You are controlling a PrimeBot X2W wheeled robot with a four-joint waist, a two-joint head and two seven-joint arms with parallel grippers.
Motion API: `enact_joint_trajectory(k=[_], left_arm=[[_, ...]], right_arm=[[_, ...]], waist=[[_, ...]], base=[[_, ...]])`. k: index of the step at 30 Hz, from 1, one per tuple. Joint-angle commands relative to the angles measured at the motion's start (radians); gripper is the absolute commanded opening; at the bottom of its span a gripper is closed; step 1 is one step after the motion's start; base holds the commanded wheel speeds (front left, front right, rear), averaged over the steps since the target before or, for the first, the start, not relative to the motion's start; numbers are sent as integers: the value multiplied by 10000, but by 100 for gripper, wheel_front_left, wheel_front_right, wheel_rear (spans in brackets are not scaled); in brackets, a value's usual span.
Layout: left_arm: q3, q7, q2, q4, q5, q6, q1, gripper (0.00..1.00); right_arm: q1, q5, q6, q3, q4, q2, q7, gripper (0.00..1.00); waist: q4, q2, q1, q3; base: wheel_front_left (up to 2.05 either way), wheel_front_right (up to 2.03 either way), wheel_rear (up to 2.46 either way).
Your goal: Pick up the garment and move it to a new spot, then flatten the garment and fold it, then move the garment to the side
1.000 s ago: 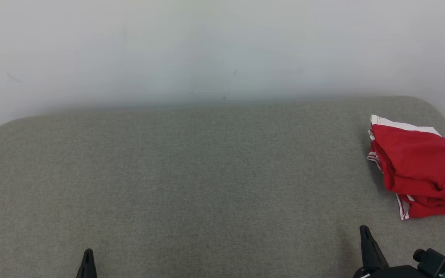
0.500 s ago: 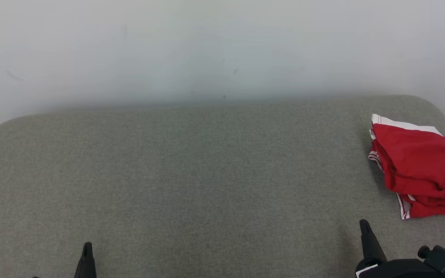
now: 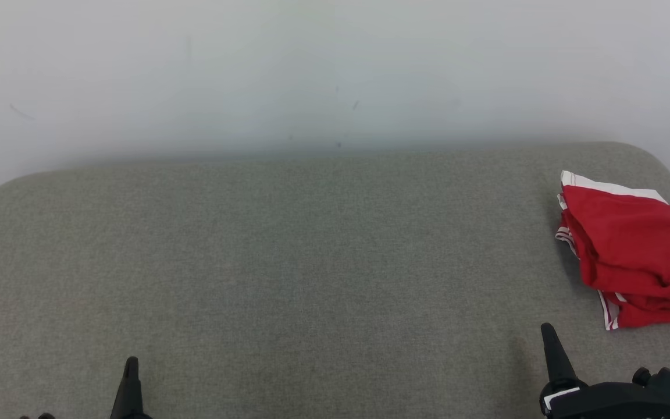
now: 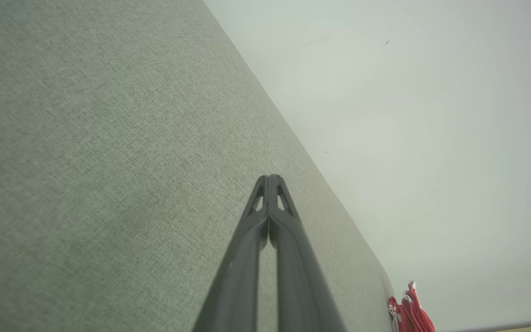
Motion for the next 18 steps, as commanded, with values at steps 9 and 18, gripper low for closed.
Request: enact_joint_trajectory(k=[9,18], left_arm=[[104,289,39,-40,-1151,-113,-372,0],[162,535,41,-10,-2129,-161,-517,0]], right_arm=[[-301,1157,4,-34,-65,-1,193,0],[-428,2179,5,-46,-47,0,374,0]], waist=[[10,-1,0,28],[21,-1,0,57]], base=[[0,0,0],[0,0,0]])
